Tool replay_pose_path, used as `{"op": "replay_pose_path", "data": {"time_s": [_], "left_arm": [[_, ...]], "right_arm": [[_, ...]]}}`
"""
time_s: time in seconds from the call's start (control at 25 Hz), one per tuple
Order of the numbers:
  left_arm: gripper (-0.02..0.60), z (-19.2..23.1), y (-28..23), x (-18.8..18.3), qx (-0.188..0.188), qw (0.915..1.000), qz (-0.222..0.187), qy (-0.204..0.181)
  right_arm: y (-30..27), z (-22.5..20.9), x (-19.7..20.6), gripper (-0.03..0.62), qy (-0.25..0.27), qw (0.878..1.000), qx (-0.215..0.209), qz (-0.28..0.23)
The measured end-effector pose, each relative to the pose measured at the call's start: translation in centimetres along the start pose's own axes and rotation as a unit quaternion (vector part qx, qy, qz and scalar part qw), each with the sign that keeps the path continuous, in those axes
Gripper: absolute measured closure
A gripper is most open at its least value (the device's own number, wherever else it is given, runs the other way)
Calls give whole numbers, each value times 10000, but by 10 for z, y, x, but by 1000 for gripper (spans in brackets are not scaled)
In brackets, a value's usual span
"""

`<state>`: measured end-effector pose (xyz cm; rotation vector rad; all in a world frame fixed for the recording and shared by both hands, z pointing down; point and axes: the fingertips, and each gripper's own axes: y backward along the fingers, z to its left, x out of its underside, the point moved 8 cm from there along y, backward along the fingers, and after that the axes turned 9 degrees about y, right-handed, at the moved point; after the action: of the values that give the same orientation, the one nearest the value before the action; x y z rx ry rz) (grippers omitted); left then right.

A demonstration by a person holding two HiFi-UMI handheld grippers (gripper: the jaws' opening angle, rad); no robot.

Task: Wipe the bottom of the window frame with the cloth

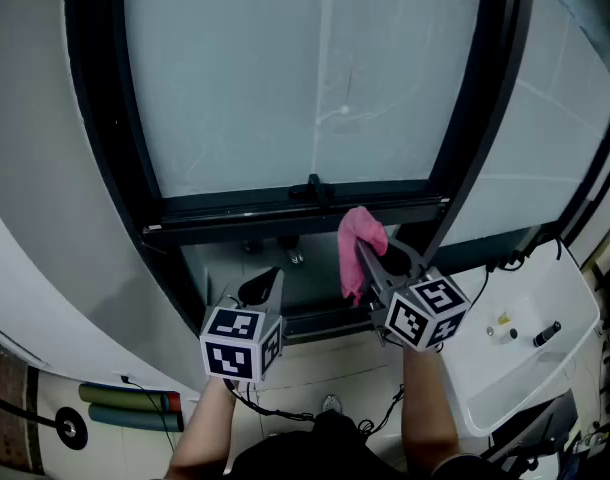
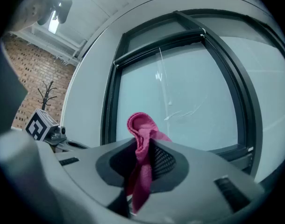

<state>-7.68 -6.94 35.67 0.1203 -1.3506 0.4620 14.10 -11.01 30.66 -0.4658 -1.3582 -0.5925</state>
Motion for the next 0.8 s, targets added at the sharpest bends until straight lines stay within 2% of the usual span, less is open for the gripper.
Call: {"op": "replay_pose_path", "data": {"time_s": [0.52, 0.8], "left_arm": [[575, -16, -87, -31, -305, 9994, -162, -93], [575, -31, -122, -37, -803, 9958, -396, 185]], "right_arm": [[-49, -85, 1, 519, 92, 9995, -285, -138], [-68, -124, 15, 519, 147, 9979, -620, -64]]}}
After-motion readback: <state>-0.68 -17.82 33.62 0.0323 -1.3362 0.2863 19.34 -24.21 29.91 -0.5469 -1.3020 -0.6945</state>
